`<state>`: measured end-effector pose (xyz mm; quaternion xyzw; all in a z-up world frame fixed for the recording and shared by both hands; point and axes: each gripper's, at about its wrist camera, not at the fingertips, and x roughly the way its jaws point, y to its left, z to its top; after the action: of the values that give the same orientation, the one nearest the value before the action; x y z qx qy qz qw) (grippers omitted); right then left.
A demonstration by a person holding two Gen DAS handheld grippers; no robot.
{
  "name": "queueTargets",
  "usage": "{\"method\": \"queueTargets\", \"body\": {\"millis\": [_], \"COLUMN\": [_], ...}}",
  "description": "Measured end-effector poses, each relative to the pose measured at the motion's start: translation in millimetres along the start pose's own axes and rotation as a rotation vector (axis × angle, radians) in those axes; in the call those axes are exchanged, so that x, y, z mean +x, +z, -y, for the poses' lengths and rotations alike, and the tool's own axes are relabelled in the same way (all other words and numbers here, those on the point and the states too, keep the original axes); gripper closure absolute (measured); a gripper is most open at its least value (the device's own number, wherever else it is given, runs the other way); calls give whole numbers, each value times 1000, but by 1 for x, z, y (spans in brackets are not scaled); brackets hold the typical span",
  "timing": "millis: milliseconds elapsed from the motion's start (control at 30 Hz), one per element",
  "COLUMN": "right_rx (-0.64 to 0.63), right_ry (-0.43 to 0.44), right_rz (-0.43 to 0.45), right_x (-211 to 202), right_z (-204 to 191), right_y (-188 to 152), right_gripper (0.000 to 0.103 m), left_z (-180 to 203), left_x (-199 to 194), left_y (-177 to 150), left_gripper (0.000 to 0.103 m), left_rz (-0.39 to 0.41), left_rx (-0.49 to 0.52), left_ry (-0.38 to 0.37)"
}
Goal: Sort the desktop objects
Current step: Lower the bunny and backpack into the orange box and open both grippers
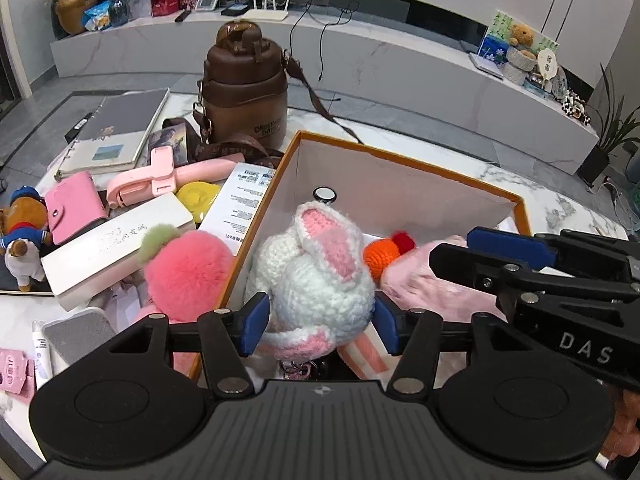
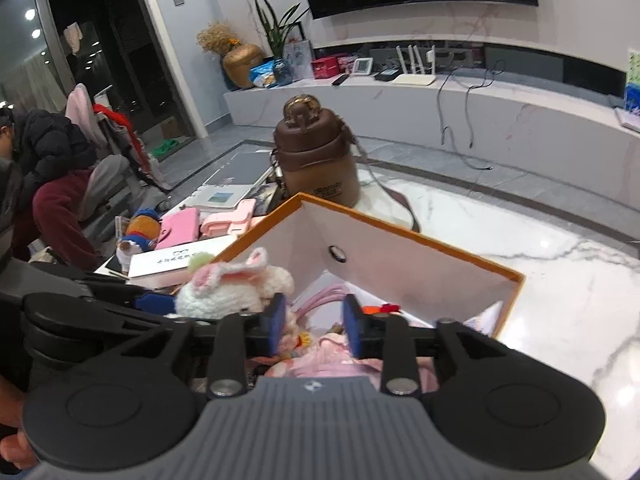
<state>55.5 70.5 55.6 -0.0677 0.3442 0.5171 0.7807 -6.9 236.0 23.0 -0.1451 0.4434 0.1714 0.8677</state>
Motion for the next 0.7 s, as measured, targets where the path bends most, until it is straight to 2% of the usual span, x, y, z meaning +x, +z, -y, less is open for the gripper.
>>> {"method": "queueTargets", "body": {"millis": [67, 300, 467, 567, 600, 700], "right_rx": [8, -32, -75, -100, -107, -127], "right_ry": [6, -7, -26, -38, -46, -83], "right_rz": [14, 57, 64, 53, 50, 41], "right_x": [-9, -43, -62, -70, -73, -81], "right_z": [0, -7, -15, -19, -21, -26], "right_y": [1, -1, -7, -14, -15, -24], "right_gripper": [59, 54, 45, 37, 30, 21], "left_z": [2, 7, 9, 10, 11, 12], "left_x": [-8, -39, -58, -68, -71, -81], "left_y": [-2, -11, -23, -32, -34, -41], "left_gripper": [33, 31, 30, 29, 29, 28], "left_rz": [18, 64, 95, 100, 101, 111], "left_rx": [7, 8, 0, 9, 15, 22], "left_ry": [-1, -9, -6, -8, -6, 2]}}
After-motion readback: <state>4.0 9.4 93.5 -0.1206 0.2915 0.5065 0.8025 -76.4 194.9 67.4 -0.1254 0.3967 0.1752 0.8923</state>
